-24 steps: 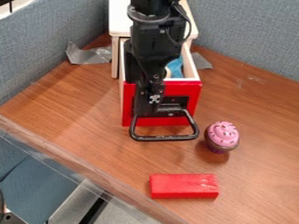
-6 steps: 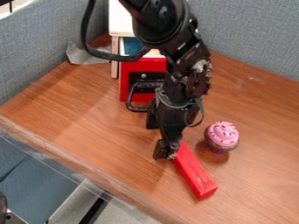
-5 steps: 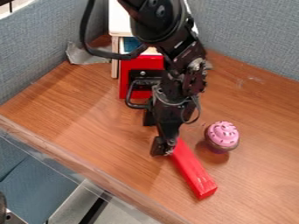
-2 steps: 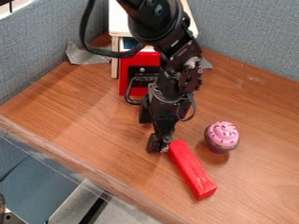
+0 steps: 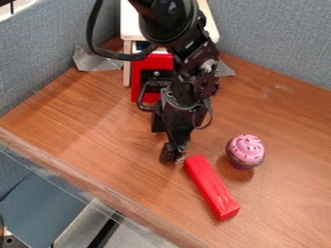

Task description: Closed the drawer

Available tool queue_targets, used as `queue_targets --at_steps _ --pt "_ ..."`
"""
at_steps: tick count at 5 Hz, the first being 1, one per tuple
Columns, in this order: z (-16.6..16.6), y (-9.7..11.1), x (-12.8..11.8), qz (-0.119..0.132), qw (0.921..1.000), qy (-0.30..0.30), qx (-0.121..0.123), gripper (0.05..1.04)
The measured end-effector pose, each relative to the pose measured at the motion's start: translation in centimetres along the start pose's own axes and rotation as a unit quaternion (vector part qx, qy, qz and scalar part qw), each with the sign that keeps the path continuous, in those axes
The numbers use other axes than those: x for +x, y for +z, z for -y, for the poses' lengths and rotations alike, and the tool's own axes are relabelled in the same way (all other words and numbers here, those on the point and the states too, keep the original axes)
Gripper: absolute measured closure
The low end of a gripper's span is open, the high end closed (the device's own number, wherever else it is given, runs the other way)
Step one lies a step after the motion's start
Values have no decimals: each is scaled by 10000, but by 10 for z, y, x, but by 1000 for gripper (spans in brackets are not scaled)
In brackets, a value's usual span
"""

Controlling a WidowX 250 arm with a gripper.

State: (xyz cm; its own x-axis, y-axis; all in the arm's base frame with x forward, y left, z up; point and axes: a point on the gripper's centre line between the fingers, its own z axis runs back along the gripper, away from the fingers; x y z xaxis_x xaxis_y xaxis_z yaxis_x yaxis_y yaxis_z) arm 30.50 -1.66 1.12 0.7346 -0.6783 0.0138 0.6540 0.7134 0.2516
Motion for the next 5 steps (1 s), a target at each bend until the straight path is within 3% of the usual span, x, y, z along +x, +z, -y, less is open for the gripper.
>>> queue_targets --at_steps 5 --pt "-33 -4 0 -55 9990 440 -85 83"
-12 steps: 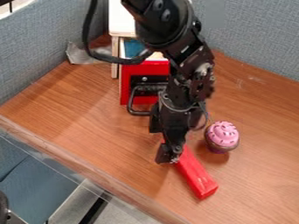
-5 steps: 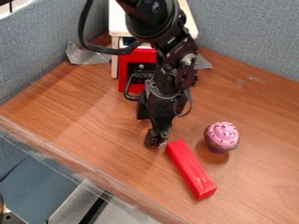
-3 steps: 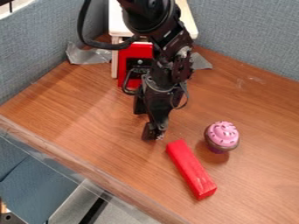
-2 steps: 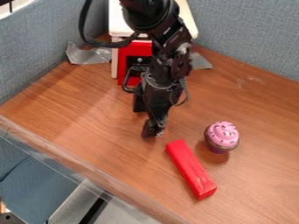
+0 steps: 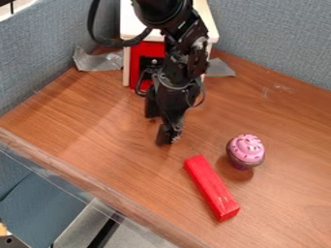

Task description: Closed the drawer

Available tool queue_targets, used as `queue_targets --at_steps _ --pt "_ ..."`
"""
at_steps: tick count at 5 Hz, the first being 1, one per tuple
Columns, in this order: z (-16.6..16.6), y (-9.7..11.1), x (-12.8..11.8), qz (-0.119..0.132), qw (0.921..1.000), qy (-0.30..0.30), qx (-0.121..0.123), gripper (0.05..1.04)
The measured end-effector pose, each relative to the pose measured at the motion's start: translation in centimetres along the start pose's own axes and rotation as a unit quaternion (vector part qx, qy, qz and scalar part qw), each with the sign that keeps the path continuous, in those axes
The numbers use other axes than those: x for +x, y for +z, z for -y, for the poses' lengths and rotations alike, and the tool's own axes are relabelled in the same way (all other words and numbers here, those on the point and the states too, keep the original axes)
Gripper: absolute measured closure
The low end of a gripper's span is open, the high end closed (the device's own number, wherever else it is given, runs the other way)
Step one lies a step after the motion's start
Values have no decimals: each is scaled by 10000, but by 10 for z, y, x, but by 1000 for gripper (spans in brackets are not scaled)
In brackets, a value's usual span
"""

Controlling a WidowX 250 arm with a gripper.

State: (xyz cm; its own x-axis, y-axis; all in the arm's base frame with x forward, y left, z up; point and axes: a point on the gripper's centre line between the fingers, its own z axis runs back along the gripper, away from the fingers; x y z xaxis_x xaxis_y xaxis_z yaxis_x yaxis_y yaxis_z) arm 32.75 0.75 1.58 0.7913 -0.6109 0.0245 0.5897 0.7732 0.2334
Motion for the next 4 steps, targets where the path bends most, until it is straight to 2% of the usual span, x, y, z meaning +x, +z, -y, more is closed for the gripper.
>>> queue_targets --at_steps 4 --pt "1 0 0 -19 10000 22 -37 84"
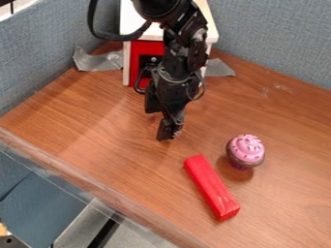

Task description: Closed the drawer

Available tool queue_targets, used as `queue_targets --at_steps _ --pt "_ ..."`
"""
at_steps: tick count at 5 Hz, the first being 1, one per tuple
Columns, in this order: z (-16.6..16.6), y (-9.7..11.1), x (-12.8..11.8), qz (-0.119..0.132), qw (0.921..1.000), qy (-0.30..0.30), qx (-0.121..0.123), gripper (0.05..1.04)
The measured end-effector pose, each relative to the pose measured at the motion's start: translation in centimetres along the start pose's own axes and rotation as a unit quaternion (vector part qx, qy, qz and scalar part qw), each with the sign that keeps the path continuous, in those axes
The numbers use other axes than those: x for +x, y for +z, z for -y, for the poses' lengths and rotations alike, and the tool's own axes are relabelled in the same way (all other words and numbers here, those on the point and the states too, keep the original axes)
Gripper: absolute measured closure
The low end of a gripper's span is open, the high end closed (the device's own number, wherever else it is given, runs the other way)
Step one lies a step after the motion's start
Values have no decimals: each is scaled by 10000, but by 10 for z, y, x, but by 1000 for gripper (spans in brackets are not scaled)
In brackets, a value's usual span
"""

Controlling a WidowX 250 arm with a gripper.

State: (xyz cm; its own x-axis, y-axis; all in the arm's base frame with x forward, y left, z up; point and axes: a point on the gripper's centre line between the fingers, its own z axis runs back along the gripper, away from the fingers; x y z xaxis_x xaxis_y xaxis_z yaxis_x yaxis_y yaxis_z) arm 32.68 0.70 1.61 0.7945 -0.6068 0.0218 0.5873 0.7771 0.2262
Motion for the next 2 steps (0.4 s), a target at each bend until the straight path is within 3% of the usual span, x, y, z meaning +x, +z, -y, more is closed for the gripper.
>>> queue_targets --at_steps 1,2 --pt "26 0 -7 -58 9994 -241 -236 85" --pt "37 20 -12 39 9988 -355 -329 85"
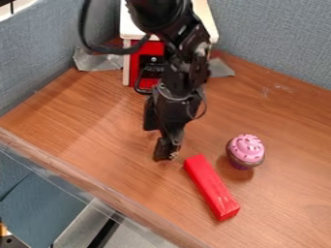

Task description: Closed the drawer

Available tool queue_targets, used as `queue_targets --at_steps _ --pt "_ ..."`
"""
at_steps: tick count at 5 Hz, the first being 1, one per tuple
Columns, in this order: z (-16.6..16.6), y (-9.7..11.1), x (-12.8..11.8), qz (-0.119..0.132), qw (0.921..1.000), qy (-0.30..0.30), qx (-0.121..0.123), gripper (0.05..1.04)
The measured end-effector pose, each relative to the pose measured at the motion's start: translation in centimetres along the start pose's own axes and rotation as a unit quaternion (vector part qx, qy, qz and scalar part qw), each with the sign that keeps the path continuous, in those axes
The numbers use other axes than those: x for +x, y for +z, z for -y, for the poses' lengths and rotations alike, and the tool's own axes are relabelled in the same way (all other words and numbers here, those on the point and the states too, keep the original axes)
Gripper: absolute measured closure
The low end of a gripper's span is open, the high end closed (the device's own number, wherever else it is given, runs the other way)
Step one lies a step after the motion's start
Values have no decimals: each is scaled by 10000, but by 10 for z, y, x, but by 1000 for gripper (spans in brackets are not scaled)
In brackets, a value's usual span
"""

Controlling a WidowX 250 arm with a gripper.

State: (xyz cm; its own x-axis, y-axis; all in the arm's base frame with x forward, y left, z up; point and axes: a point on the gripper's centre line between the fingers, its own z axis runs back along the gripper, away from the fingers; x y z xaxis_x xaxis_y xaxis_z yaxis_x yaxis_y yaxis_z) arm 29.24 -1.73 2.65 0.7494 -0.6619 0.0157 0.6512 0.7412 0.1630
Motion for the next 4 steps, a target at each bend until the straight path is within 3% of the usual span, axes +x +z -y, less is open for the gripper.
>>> queue_targets --at_steps 1,3,4 --pt "7 10 -7 -56 9998 -104 -178 84" --pt "-5 48 -29 123 9990 100 -418 84" --pt "-7 55 -35 83 9992 50 -383 85"
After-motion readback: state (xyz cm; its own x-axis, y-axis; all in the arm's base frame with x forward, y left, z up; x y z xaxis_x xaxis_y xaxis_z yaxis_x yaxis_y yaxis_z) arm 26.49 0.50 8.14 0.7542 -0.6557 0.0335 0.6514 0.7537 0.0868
